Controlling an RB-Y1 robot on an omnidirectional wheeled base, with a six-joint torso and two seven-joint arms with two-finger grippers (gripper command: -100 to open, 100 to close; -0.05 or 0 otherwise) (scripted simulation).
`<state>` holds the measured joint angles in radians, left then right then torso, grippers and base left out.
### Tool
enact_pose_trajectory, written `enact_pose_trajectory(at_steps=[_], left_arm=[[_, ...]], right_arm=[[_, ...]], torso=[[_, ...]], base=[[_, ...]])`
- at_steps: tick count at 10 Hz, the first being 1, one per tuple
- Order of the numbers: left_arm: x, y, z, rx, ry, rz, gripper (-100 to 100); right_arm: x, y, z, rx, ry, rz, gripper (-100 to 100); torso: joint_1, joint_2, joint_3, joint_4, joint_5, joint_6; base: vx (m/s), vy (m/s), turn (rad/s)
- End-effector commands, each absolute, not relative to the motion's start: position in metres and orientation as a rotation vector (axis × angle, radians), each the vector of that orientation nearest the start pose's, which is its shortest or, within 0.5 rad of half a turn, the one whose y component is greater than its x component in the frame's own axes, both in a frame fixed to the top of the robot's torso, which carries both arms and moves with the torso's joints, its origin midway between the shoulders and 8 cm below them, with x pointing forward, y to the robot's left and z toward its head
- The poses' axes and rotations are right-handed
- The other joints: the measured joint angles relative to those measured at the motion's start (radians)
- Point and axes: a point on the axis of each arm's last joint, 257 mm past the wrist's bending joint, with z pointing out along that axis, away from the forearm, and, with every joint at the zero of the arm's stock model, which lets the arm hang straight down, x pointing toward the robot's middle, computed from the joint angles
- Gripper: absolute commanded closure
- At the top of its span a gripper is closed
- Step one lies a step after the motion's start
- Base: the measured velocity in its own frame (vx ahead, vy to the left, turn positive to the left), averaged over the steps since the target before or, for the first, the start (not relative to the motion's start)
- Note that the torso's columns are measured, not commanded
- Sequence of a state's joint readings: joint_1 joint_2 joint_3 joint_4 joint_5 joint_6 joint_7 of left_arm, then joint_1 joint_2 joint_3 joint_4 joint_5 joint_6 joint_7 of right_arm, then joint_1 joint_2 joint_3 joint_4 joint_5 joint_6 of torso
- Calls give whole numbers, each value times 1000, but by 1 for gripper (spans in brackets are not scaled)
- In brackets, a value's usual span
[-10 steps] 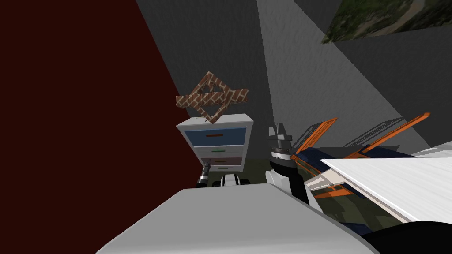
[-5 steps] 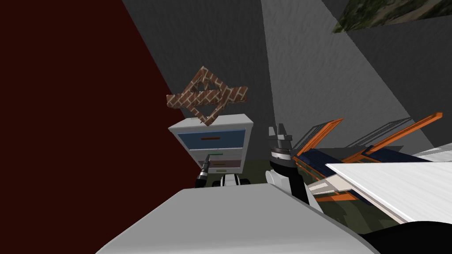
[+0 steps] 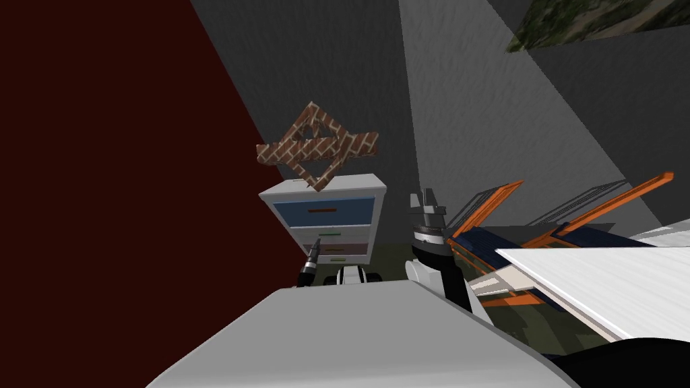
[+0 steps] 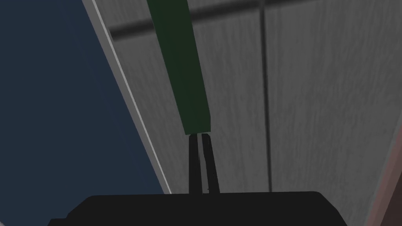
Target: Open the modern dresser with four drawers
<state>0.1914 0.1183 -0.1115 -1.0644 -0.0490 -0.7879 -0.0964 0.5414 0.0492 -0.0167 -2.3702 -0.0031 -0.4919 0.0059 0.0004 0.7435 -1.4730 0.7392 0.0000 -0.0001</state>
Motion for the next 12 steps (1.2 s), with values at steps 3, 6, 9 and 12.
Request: enact_pose_trajectory(at_steps=[3, 6, 9, 12], left_arm=[[413, 229, -358, -917, 1315, -1155, 100], [413, 227, -363, -937, 1310, -1156, -100], [412, 227, -365, -946, 1307, -1156, -100], [423, 227, -358, -944, 1304, -1155, -100]], right_arm=[[322, -291, 50, 651, 538, 1273, 0], [321, -291, 50, 651, 538, 1272, 0], [321, -291, 50, 651, 538, 1272, 0], [321, -291, 50, 651, 538, 1272, 0]], torso=[[0, -5, -3, -1, 0, 0], [-2, -17, -10, -5, 0, 0], [-1, -4, -2, -1, 0, 0], [0, -3, -1, 0, 0, 0]], base=[[-159, -12, 15], [133, -34, -22], [148, -44, -14], [50, -21, -7]])
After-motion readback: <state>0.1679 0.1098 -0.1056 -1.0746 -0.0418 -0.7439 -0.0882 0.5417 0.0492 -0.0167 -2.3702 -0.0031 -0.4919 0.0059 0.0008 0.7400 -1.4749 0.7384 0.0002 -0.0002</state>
